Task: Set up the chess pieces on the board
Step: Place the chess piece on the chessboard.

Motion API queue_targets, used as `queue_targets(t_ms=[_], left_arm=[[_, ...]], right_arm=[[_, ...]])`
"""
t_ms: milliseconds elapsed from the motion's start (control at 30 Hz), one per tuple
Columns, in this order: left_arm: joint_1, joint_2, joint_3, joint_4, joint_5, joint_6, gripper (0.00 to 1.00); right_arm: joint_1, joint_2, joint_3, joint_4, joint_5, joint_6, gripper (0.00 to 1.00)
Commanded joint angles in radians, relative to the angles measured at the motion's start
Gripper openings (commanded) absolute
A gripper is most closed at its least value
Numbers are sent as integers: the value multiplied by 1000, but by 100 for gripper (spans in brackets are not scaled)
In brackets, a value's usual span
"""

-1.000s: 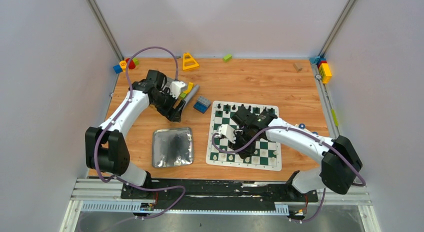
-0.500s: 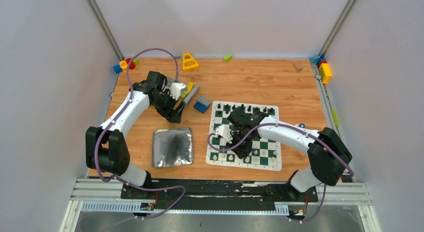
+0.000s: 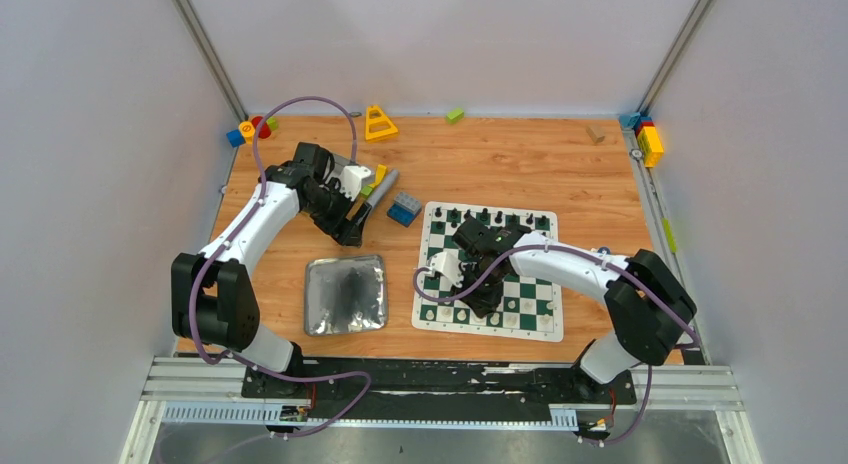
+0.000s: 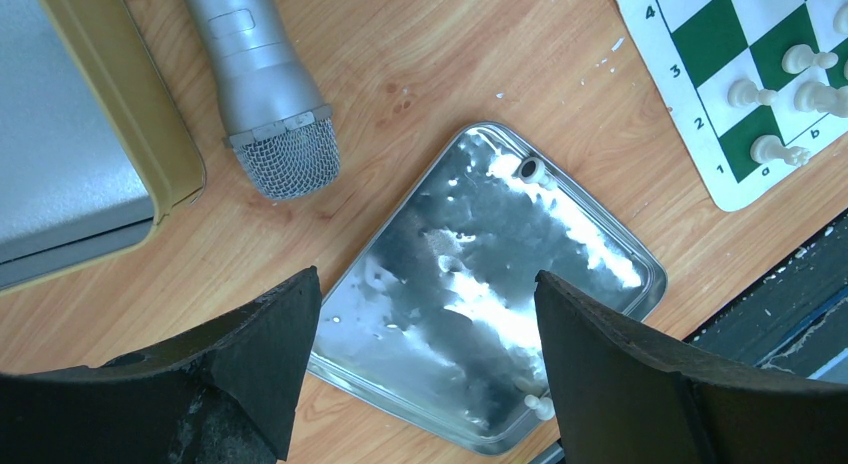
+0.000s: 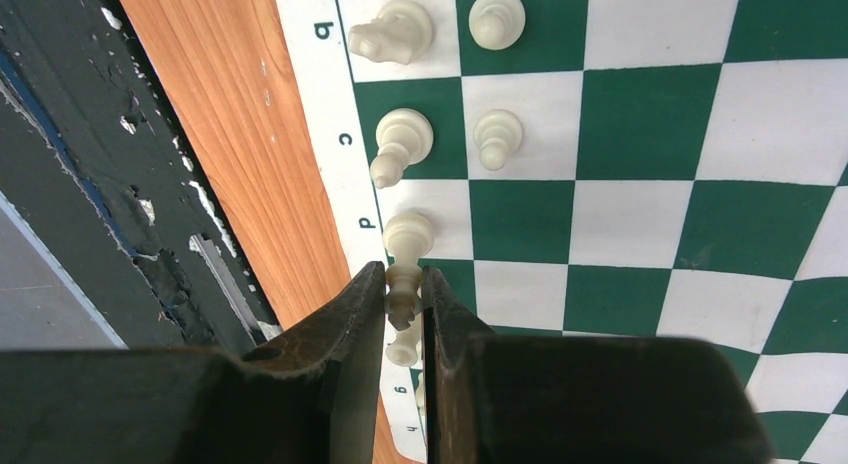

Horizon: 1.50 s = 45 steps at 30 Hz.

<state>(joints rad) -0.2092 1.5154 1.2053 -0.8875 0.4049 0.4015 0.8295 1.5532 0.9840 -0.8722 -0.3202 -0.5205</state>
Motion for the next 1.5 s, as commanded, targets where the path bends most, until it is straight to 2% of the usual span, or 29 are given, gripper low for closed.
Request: queue_targets(t_ms=[0,367,900,1067,1333,1467], left_arm=[[-4,-28,3,18,2,-8,86],[-4,-26,3,16,3,-6,86],[-4,-26,-1,13,-1,-4,86],[-4,-25,-2,14,-4,-3,86],[-7,-37,-33,19,-7,35,87],[-36,-54,-91,52,-10,78,85]], right_arm=[[-2,6,-5,23,16,6,3],[-1,16,-6,33,22,24,7],[17,18,-10,50,36,56,19],[19,12,-15,52,46,60,29],[4,-76,33,39,25,60,56],[-34,-132,79,40,-40,60,60]])
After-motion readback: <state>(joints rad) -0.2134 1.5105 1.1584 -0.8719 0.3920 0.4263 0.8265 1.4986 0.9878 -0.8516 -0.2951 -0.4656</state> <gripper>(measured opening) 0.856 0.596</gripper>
